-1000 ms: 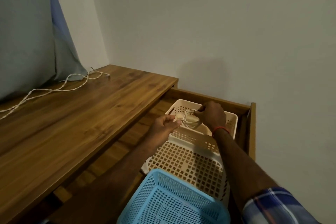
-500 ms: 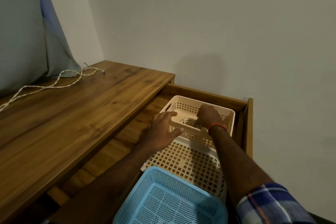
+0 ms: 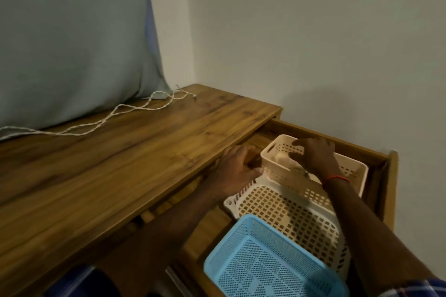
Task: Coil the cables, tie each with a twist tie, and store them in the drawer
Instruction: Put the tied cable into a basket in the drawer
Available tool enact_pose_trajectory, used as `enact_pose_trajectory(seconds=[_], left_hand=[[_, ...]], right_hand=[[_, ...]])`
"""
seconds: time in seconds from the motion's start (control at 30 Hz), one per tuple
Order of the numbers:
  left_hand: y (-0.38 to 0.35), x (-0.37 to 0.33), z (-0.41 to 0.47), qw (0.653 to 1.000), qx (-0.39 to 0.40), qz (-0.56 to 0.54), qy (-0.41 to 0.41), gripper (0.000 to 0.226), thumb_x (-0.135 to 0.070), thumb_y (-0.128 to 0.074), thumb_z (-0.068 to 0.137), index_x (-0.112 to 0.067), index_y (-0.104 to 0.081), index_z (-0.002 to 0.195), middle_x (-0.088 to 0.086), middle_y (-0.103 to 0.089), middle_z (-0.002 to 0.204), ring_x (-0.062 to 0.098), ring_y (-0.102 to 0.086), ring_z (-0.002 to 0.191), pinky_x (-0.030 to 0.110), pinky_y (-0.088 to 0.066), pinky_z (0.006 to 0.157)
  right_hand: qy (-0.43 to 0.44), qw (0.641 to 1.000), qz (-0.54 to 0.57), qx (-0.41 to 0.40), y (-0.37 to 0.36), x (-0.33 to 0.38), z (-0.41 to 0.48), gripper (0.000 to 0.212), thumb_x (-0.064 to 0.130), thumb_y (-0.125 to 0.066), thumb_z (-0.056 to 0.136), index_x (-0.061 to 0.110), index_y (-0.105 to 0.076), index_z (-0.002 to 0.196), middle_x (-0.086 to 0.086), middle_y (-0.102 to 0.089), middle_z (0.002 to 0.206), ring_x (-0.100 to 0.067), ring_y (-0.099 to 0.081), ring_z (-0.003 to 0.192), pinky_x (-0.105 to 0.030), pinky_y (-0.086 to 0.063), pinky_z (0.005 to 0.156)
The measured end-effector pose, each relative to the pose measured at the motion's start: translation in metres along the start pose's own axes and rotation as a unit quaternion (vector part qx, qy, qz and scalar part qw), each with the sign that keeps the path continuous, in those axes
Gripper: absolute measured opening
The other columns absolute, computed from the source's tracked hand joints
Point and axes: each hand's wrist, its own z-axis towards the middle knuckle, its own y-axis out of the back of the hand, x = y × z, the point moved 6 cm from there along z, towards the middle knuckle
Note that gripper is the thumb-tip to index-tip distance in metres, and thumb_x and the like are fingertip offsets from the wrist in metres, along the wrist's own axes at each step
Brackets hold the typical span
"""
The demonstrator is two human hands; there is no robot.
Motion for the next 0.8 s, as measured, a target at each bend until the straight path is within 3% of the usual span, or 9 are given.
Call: enact_pose_trajectory(seconds=[0.13,0.4,0.67,0.8], left_hand=[[0.038,0.012,-0.016,0.998,-0.029,0.058,0.028,0.065,-0.058,-0.06,0.089,-0.037,-0.035,0.145,-0.007,-0.036,0.153,0.017,-0.028,0.142,0.056,-0.029,0.113],[0.124,0.021,-0.051,0.988,-0.116,0.081,0.062,0.075,-0.074,-0.048,0.086,-0.038,-0.029,0.149,-0.006,-0.03,0.159,0.021,-0.025,0.144,0.054,-0.026,0.115],[0.217,0.063,-0.105,0.973,-0.174,0.116,0.093,0.071,-0.069,-0.05,0.089,-0.037,-0.03,0.149,-0.004,-0.033,0.157,0.024,-0.025,0.145,0.056,-0.026,0.113],[0.26,0.098,-0.145,0.96,-0.206,0.135,0.137,0.082,-0.08,-0.042,0.08,-0.033,-0.034,0.147,-0.003,-0.036,0.155,0.024,-0.029,0.144,0.056,-0.028,0.113]], right_hand=[[0.096,0.993,-0.021,-0.065,0.021,0.057,-0.01,0.037,0.042,-0.073,0.087,0.03,-0.07,0.121,-0.007,-0.07,0.12,-0.033,-0.049,0.123,-0.047,-0.03,0.102],[0.224,0.969,0.023,-0.102,0.066,0.184,-0.017,0.053,0.052,-0.066,0.09,0.032,-0.056,0.137,-0.004,-0.06,0.138,-0.032,-0.039,0.136,-0.048,-0.024,0.108],[0.324,0.935,0.062,-0.126,0.081,0.309,-0.04,0.044,0.057,-0.065,0.087,0.033,-0.066,0.125,0.001,-0.065,0.132,-0.028,-0.044,0.13,-0.046,-0.027,0.106],[0.37,0.919,0.077,-0.114,0.074,0.365,-0.056,0.043,0.059,-0.065,0.086,0.036,-0.068,0.122,0.002,-0.066,0.129,-0.027,-0.045,0.129,-0.049,-0.031,0.106]])
